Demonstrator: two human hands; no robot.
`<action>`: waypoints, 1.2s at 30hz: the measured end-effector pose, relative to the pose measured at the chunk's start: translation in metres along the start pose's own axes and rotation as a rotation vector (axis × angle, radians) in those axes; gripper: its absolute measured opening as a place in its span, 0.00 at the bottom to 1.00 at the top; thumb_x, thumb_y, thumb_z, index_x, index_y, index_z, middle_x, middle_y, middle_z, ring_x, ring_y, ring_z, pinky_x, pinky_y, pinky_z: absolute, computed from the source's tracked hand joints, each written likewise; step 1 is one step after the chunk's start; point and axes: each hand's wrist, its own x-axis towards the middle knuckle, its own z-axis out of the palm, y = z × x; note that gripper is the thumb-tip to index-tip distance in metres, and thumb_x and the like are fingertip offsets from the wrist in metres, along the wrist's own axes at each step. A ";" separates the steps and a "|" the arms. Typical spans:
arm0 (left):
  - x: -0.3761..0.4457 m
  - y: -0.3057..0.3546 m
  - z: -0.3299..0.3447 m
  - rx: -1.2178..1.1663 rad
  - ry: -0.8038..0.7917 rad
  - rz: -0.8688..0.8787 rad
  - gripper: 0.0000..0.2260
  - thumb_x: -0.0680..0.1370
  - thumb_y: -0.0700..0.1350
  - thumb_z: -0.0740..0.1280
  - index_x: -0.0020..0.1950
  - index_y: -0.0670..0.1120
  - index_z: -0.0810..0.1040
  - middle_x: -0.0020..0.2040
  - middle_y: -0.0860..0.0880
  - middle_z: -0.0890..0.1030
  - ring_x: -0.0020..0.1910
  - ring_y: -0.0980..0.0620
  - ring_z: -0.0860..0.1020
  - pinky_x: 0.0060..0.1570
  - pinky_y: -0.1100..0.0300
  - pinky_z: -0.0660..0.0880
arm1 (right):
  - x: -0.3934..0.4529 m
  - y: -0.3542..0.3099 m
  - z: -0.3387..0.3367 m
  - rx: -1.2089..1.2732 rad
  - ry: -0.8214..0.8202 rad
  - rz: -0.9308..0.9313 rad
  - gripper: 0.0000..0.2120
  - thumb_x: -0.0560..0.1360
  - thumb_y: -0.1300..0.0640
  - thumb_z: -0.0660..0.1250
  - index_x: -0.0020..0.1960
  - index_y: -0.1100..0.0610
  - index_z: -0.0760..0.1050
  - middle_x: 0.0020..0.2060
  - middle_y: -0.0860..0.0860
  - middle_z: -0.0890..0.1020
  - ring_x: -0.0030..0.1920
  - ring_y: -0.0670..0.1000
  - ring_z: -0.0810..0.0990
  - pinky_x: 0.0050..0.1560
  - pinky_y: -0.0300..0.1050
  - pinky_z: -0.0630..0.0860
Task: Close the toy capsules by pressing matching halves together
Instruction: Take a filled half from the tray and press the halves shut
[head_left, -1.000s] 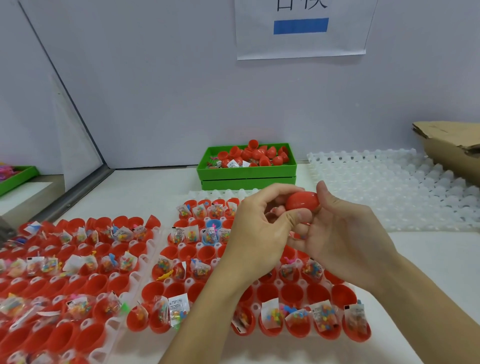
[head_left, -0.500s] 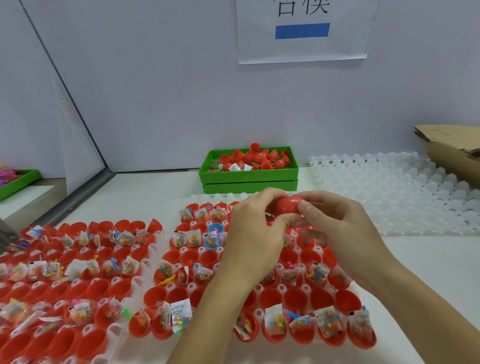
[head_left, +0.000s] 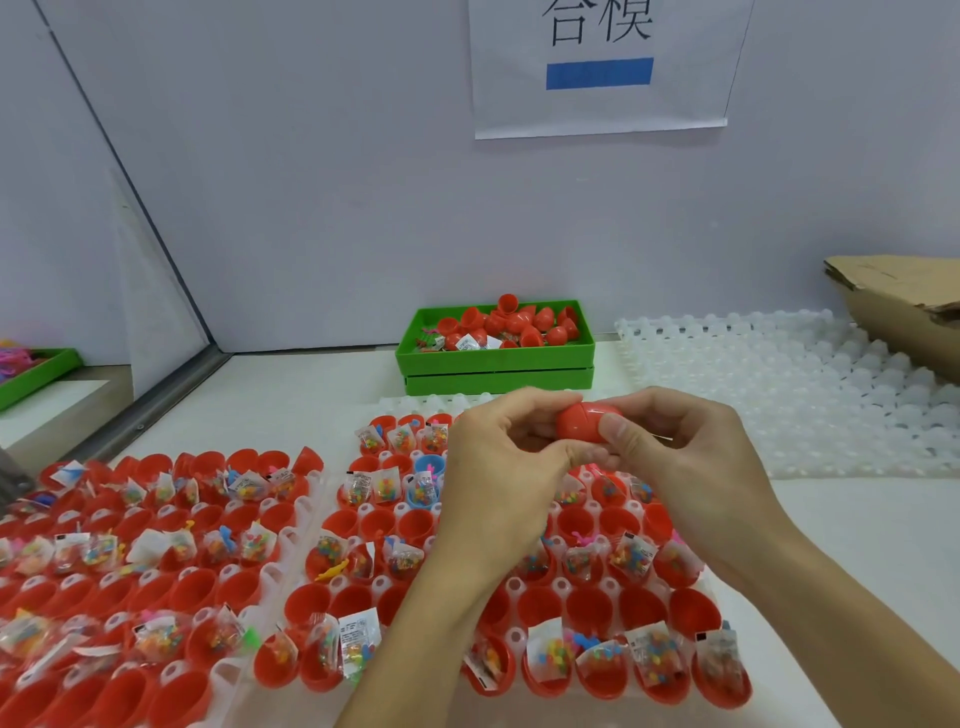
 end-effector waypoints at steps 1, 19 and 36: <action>0.000 0.000 0.000 -0.007 -0.001 0.001 0.15 0.69 0.32 0.77 0.53 0.44 0.84 0.41 0.56 0.86 0.39 0.60 0.84 0.38 0.72 0.77 | 0.000 0.000 0.000 -0.009 -0.002 0.000 0.04 0.73 0.61 0.72 0.45 0.54 0.84 0.39 0.49 0.87 0.39 0.47 0.86 0.40 0.35 0.80; -0.004 0.006 0.004 0.085 -0.048 0.019 0.18 0.73 0.42 0.75 0.63 0.47 0.81 0.52 0.53 0.84 0.50 0.57 0.83 0.53 0.57 0.81 | 0.000 -0.006 -0.002 -0.001 0.014 -0.018 0.04 0.74 0.64 0.70 0.44 0.58 0.82 0.38 0.51 0.86 0.38 0.49 0.85 0.40 0.36 0.80; -0.001 0.001 0.002 0.076 -0.003 0.017 0.15 0.71 0.34 0.75 0.56 0.46 0.85 0.47 0.55 0.85 0.45 0.60 0.83 0.47 0.69 0.78 | -0.001 -0.010 -0.002 -0.004 -0.003 -0.049 0.06 0.72 0.67 0.72 0.42 0.57 0.83 0.36 0.51 0.86 0.36 0.48 0.85 0.38 0.34 0.79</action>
